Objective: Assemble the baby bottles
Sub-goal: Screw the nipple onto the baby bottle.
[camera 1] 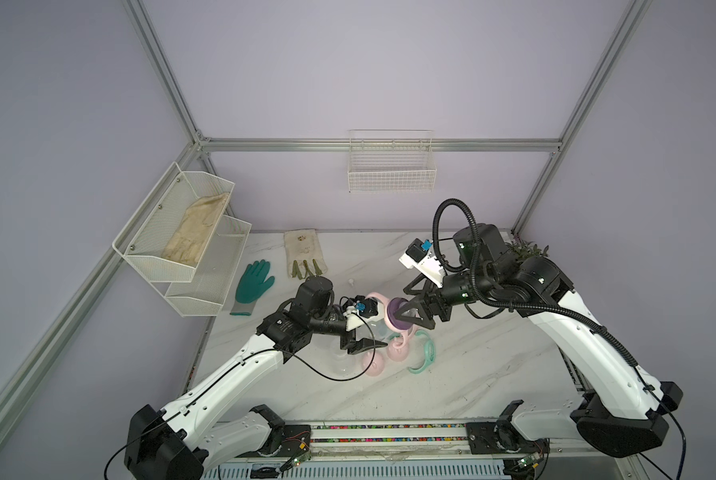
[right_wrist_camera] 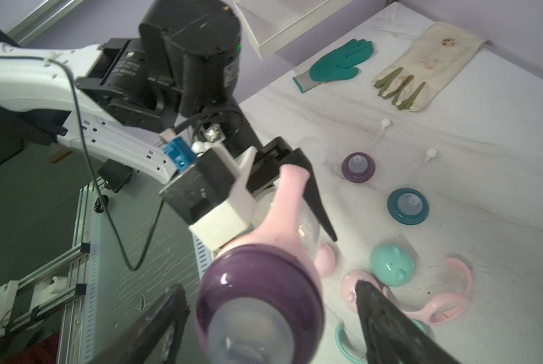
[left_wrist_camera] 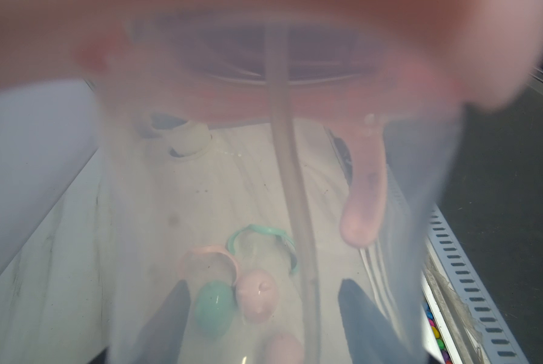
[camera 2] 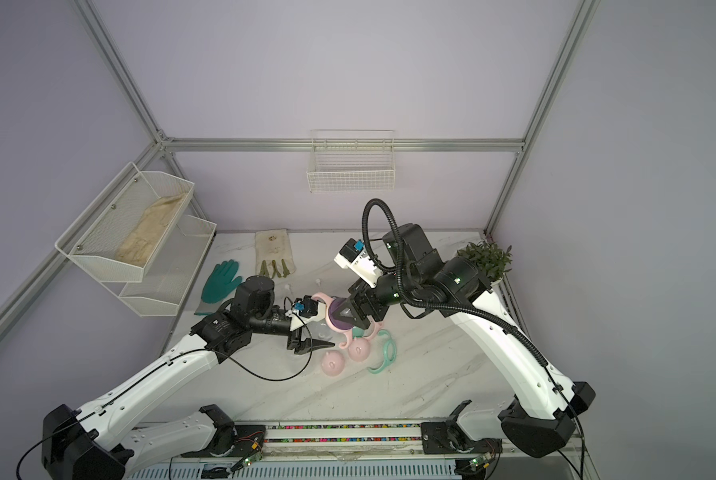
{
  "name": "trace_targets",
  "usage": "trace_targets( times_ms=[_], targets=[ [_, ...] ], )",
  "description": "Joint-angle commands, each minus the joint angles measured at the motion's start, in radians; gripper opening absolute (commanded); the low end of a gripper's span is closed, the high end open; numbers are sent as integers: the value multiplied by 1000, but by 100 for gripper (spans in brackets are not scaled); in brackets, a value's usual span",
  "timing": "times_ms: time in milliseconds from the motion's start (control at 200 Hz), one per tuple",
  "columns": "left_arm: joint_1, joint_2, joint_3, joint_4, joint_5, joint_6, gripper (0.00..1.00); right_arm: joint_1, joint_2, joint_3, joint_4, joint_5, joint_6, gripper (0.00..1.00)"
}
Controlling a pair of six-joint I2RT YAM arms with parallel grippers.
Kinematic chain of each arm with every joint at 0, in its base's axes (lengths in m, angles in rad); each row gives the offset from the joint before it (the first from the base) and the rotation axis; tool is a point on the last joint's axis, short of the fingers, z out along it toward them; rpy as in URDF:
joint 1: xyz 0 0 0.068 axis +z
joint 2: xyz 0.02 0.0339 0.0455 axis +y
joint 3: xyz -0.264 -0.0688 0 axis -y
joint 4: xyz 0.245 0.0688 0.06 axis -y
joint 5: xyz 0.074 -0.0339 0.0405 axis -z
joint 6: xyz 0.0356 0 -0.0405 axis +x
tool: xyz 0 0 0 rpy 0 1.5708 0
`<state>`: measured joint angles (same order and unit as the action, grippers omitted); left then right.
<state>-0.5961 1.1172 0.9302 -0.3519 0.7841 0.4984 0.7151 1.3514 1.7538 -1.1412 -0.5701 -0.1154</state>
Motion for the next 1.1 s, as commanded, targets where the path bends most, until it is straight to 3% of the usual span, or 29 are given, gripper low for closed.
trace_targets(
  times_ms=[0, 515, 670, 985, 1095],
  targets=[
    [4, 17, 91, 4, 57, -27, 0, 38, 11, 31, -77, 3, -58, 87],
    [4, 9, 91, 2, 30, -25, 0, 80, 14, -12, -83, 211, -34, 84],
    [5, 4, 88, 3, 19, -20, 0, 80, 6, -10, -69, 217, -26, 81],
    [4, 3, 88, 9, -23, -16, 0, 81, 12, -38, -35, 176, 4, 59],
    [4, -15, 73, 53, -103, -23, 0, 79, 9, -82, 24, 168, 17, 52]
  ],
)
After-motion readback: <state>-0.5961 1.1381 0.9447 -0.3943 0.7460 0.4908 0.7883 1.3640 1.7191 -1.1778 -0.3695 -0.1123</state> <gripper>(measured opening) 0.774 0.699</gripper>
